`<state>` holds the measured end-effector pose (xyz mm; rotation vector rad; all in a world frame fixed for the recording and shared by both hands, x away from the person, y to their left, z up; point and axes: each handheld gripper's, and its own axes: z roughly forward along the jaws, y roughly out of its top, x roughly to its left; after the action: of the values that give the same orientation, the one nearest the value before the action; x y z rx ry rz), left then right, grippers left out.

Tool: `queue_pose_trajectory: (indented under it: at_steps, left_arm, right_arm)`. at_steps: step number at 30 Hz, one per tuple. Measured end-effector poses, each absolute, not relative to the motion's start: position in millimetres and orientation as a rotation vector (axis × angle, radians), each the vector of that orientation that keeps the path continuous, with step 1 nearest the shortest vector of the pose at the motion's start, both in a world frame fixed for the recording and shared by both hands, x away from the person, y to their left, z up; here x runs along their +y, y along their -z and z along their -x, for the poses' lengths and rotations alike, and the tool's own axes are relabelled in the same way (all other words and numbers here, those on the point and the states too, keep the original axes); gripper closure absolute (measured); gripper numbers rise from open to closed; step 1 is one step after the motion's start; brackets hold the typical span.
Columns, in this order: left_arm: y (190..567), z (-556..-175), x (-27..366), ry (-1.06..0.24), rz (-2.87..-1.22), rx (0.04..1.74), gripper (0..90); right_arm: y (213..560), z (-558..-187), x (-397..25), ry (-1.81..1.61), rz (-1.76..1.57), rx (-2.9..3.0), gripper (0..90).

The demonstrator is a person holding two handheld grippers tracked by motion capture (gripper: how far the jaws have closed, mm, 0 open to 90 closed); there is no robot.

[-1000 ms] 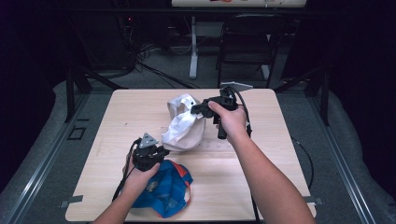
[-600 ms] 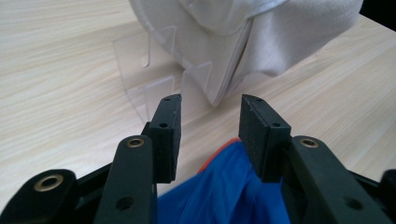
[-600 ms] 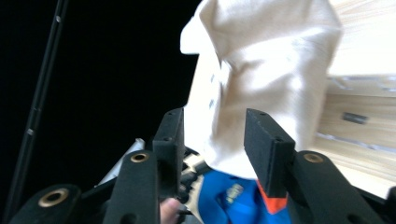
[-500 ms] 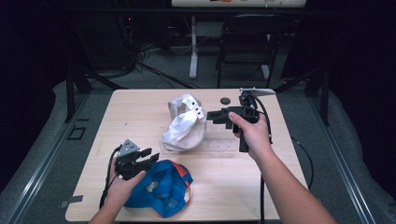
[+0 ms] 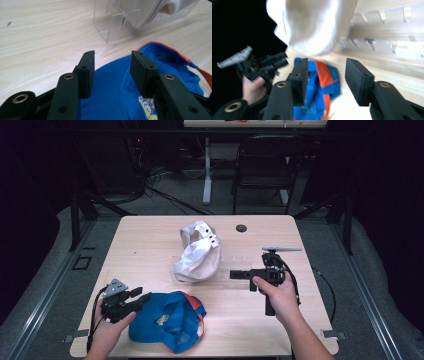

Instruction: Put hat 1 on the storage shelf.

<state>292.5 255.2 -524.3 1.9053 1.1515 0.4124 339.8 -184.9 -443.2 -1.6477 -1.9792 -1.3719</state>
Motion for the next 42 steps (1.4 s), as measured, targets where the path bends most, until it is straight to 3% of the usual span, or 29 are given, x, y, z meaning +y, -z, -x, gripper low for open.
queue_pose_trajectory:
  at_steps: [11,19,42]
  left_arm:
    - [536.1,-286.0,280.0,-0.401,-1.849,1.201,55.0]
    - [541.7,-287.0,280.0,-0.389,-1.859,1.21,54.3]
    - [540.9,-286.9,279.2,-0.406,-1.862,1.19,52.1]
  right_arm:
    - [475.5,-316.0,-168.8,1.296,1.649,-2.134,54.6]
    - [502.1,-304.1,-167.4,1.271,1.655,-2.083,62.8]
    - [524.1,-300.7,-148.6,1.251,1.592,-2.047,61.3]
